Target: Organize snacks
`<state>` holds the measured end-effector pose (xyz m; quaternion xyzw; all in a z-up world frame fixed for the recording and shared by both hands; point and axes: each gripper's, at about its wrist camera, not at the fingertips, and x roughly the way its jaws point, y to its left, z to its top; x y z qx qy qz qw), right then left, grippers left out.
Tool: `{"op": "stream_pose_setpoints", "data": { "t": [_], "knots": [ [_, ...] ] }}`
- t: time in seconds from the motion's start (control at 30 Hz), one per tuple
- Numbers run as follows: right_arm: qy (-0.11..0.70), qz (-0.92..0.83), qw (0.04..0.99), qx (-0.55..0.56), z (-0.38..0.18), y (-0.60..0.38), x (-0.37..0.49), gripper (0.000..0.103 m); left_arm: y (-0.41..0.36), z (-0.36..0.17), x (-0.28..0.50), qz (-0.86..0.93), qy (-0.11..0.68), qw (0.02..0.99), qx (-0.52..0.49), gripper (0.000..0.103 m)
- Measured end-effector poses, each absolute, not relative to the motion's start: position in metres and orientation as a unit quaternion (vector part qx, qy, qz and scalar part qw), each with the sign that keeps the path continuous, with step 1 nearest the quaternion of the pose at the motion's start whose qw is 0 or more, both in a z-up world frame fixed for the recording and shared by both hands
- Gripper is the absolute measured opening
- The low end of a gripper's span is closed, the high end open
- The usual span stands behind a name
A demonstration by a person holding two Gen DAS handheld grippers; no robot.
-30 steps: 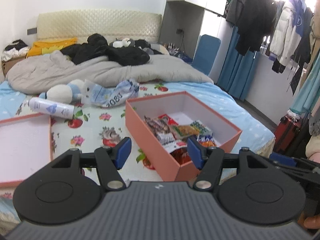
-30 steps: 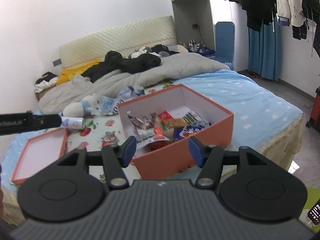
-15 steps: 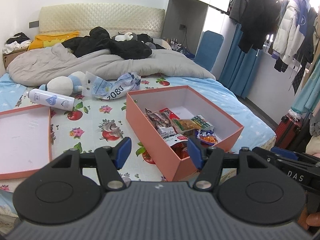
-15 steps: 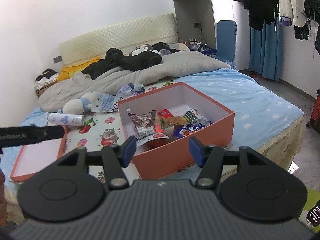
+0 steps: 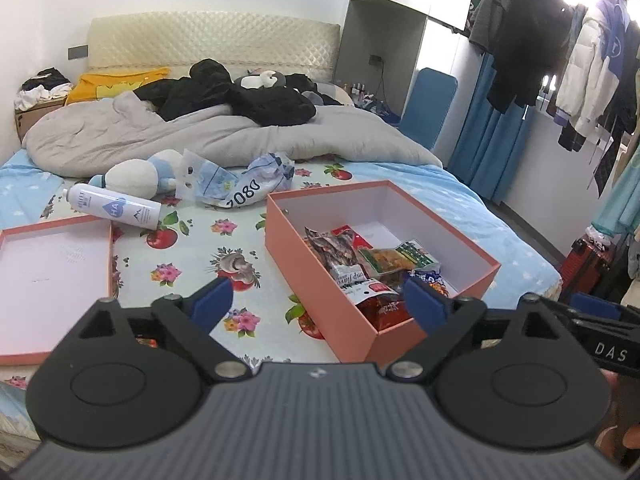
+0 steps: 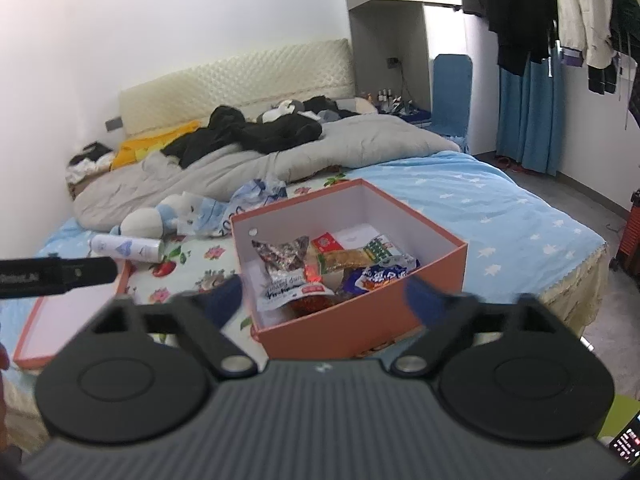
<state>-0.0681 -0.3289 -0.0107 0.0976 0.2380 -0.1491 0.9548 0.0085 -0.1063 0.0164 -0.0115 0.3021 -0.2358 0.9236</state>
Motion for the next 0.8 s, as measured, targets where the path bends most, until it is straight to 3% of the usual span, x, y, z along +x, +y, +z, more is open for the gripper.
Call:
{"op": "stream_pose_setpoints", "data": {
  "t": [0.1, 0.8],
  "knots": [
    [0.242, -0.148, 0.954, 0.093, -0.011, -0.329, -0.064, 0.101, -0.106, 0.017, 0.011, -0.233, 0.302, 0.924, -0.007, 0.096],
    [0.242, -0.148, 0.955, 0.094, -0.01, -0.328, -0.052, 0.101, -0.112, 0.015, 0.033, -0.211, 0.32, 0.924, 0.004, 0.096]
  ]
}}
